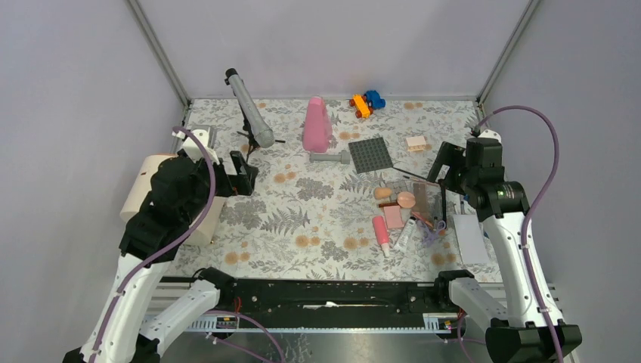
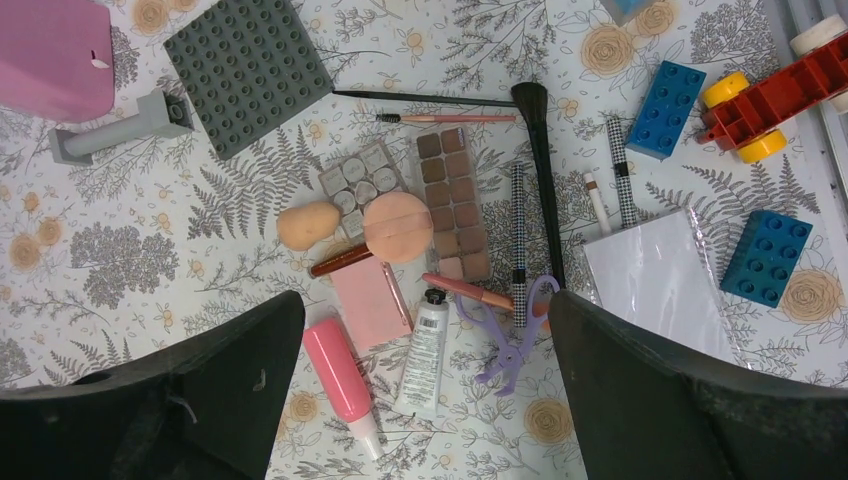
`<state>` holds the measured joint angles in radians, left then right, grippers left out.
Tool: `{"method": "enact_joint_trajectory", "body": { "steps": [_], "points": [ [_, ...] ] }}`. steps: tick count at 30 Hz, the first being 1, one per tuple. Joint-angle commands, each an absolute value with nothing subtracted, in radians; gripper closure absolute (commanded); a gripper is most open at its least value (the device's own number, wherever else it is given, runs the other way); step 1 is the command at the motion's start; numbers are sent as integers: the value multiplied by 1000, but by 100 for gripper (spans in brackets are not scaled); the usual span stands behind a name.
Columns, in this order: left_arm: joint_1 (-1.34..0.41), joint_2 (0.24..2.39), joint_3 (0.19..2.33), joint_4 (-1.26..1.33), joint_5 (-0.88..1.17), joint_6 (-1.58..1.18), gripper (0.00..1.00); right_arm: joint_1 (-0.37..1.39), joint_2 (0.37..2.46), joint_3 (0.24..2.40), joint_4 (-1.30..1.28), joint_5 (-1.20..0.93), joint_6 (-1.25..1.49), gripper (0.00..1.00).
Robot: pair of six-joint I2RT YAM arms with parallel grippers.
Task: Organize the makeup
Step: Move the storage box to the center of the board.
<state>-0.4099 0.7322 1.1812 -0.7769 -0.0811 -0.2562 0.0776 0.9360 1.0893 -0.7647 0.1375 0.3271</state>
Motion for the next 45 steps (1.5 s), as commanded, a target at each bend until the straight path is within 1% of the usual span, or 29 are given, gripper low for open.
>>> {"method": "enact_joint_trajectory", "body": {
  "steps": [1,4,6,11,16,22,27,29,32,34,36,38,40,45],
  "points": [
    [-403,738,1180,-760,-197,-306,1,75,957,1083,-739,136,337,1],
    [-403,736,1182,-803,-253,-312,1,75,963,1068,-730,118,346,1],
    [-403,739,1177,-841,-316,-362,1,75,962,1041,-707,106,353,1],
    [-403,700,1141,-866,-379,-482,1,75,956,996,-677,94,380,1],
    [-403,654,1134,-905,-525,-591,1,76,956,984,-662,84,389,1],
    [-403,724,1199,-962,-659,-685,1,75,960,992,-658,93,375,1],
    [-400,782,1279,-995,-858,-759,1,75,967,997,-656,90,368,1],
    [-386,809,1314,-995,-897,-756,1,75,973,1000,-650,81,366,1],
    [-314,874,1353,-935,-837,-660,1,75,989,1003,-645,62,365,1],
    [-193,929,1371,-902,-706,-604,1,76,996,1005,-642,42,365,1],
    [-35,965,1365,-857,-555,-563,1,75,999,1007,-642,31,364,1],
    [90,996,1364,-833,-470,-543,1,75,996,1004,-643,25,365,1],
    [174,1028,1373,-823,-454,-530,1,75,991,995,-636,14,364,1],
    [294,1048,1354,-807,-472,-544,1,75,1006,984,-621,-26,366,1]
  ]
}}
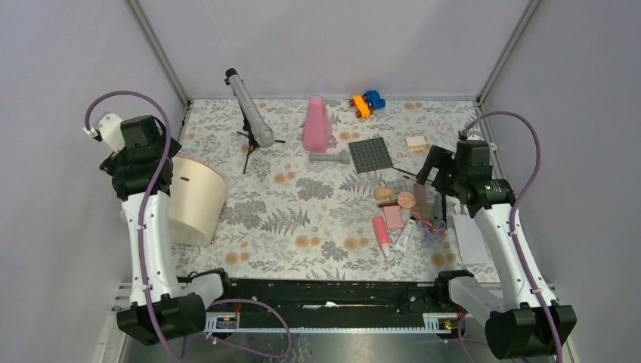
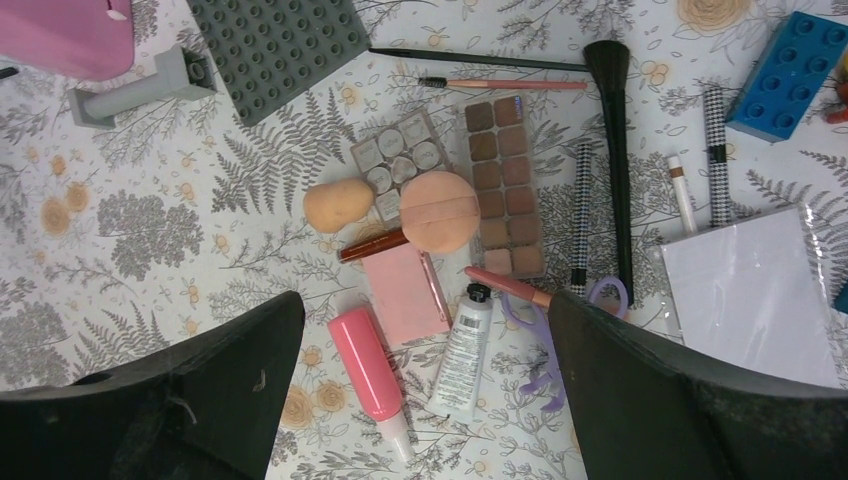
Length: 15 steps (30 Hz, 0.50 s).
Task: Organize the makeup
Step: Move the storage box to the center of the board.
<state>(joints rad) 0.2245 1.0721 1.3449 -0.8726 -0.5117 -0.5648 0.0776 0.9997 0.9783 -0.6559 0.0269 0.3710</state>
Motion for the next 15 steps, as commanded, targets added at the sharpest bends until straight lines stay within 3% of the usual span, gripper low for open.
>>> {"method": "enact_joint_trajectory", "body": {
  "steps": [1,8,15],
  "points": [
    [306,1042,1340,-809,-494,-550,1,75,1014,988,-620,-35,368,1],
    [343,974,1289,-872,-720,-633,1,74,1055,991,-614,-83,375,1],
    [502,1004,1214,-877,-526,-653,1,75,1038,988,-619,-77,374,1]
  ]
}}
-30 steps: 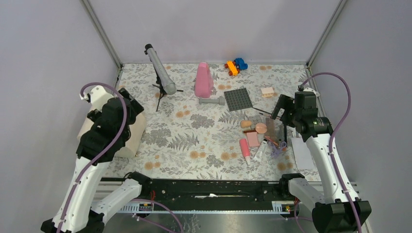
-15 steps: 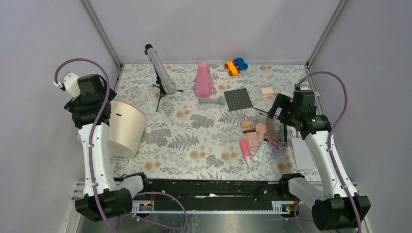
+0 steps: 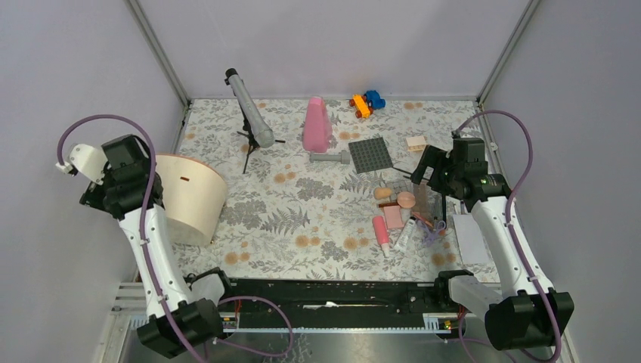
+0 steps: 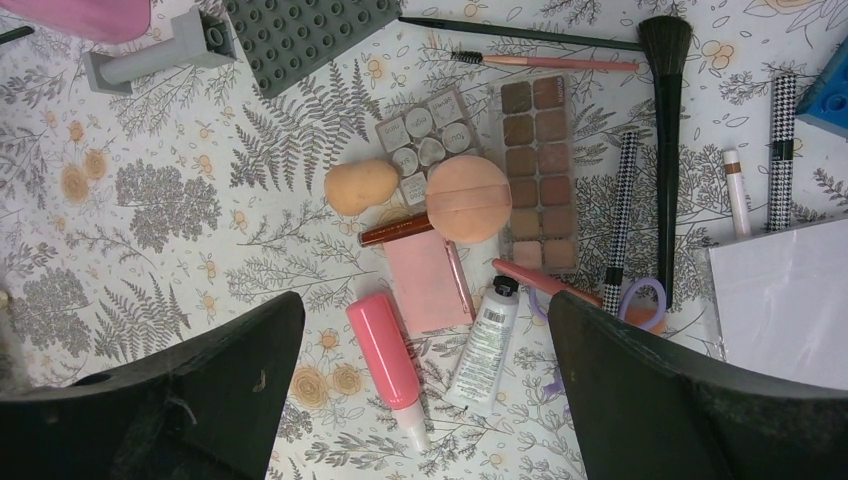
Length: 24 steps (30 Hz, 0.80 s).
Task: Organize the makeup
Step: Move the storage box to the center of the board.
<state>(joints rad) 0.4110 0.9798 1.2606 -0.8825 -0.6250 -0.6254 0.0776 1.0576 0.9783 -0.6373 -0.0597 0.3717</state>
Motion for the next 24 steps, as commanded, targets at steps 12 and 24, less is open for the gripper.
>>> {"method": "enact_joint_trajectory", "body": {
  "steps": [12,24],
  "points": [
    [616,1003,1136,-847,-421,-698,1,75,1047,996,-624,-95,374,1],
    [630,1021,1000,-667,-197,-655,11,75,1024,963,-566,-176,359,1]
  ]
}}
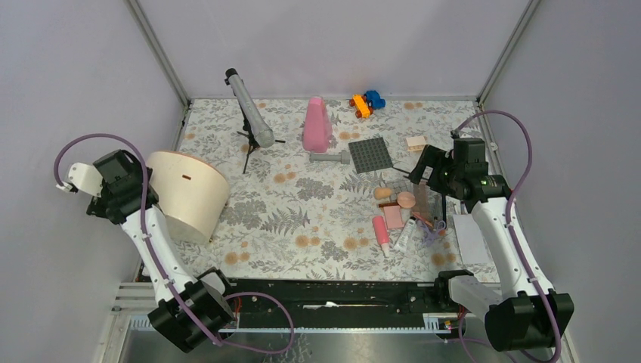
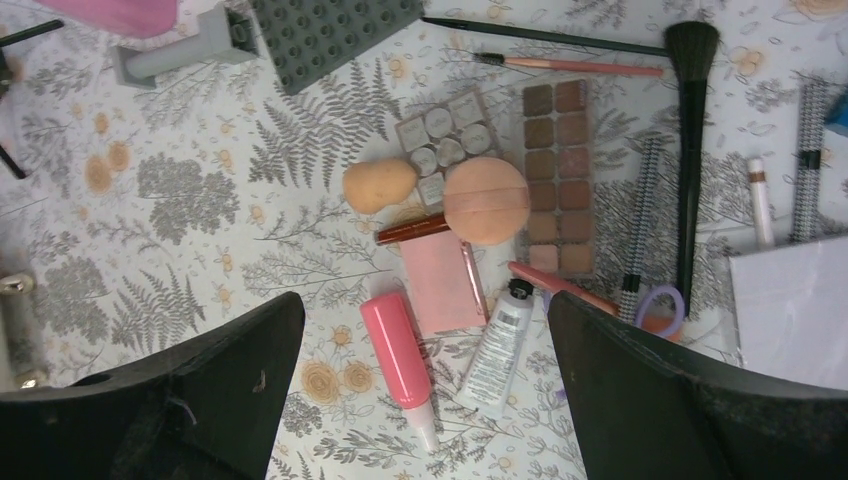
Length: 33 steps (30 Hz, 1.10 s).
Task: Organize the makeup
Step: Move the storage box to the center of the board.
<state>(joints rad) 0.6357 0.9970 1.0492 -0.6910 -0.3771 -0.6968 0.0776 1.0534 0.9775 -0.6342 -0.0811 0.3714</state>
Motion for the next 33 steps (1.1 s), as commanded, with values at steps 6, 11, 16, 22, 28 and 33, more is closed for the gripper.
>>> {"method": "enact_joint_trajectory", "body": {
  "steps": [6,11,16,22,28,33],
  "points": [
    [628,1009,956,-567,-10,-599,19,98,1002,837,-316,-470,475,1],
    [607,1033,930,-514,120,-569,21,259,1047,781,-162,-444,558,1],
    [546,1025,913,-491,132,-554,20,362,1106,726,51,-434,683,1],
    [420,1018,894,-474,112,-520,17,526,1216,691,259,-313,812,1],
    [310,1002,870,-468,119,-509,14,675,1356,691,426,-180,914,1],
    [258,994,834,-434,172,-511,11,791,1501,774,463,-101,949,1]
  ]
}}
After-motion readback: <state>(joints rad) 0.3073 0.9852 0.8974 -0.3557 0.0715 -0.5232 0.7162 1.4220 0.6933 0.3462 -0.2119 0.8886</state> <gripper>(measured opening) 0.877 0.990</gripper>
